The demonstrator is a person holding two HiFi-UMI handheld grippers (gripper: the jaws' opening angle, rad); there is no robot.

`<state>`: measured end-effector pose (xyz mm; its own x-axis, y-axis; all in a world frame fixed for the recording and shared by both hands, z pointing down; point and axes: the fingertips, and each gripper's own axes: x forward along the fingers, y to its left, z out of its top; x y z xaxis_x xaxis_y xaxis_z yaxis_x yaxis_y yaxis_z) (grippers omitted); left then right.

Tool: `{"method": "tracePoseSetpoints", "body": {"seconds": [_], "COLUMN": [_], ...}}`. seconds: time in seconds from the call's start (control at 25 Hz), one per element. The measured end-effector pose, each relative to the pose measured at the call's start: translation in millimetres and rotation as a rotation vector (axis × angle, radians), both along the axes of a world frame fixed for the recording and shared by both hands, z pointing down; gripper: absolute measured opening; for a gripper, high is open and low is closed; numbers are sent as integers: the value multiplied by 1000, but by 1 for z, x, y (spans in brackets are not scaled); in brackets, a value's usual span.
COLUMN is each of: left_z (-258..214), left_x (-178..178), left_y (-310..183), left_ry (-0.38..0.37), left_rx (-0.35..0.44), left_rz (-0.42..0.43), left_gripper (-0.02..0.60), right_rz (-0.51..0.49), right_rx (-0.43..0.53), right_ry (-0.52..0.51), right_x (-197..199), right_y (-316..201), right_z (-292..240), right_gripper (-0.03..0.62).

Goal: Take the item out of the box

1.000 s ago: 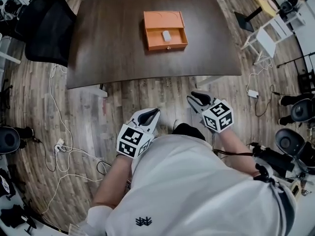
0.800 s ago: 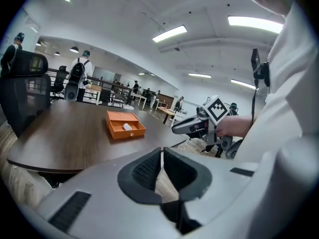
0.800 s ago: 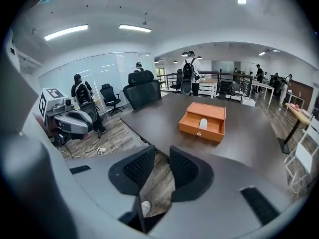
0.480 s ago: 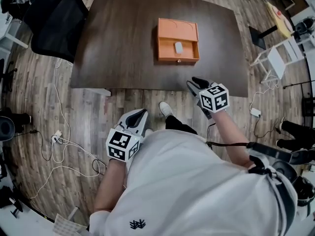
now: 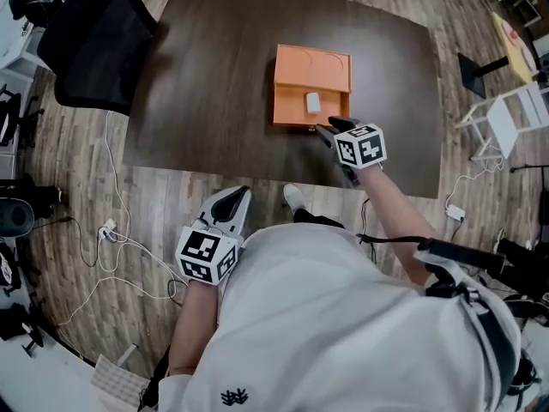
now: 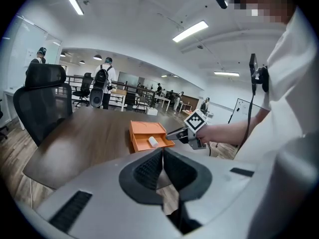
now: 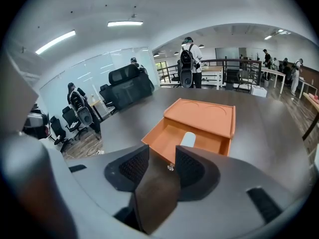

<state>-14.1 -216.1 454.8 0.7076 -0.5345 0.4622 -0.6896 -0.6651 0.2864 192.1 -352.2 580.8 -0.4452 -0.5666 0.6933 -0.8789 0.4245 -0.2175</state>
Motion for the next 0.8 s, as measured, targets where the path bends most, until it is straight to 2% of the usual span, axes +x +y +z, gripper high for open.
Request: {"method": "tracePoseSetpoints", "body": {"seconds": [0.32, 0.52, 0.8], "left_z": [7, 17, 18], "left_x": [13, 4, 3], "left_y": [-33, -42, -47], "left_ry": [-35, -52, -66], "left_rx": [-31, -57, -68], "left_rz": [-105, -196, -270], "left_gripper": [12, 12, 12], "right_rz": [-7, -12, -15], "right_rx": [-77, -132, -182], "right_ry": [-10, 21, 82], "right_x": [10, 9, 12], "right_y": [-67, -92, -110], "right_z": [49, 81, 106], "right_gripper": [183, 208, 219]}}
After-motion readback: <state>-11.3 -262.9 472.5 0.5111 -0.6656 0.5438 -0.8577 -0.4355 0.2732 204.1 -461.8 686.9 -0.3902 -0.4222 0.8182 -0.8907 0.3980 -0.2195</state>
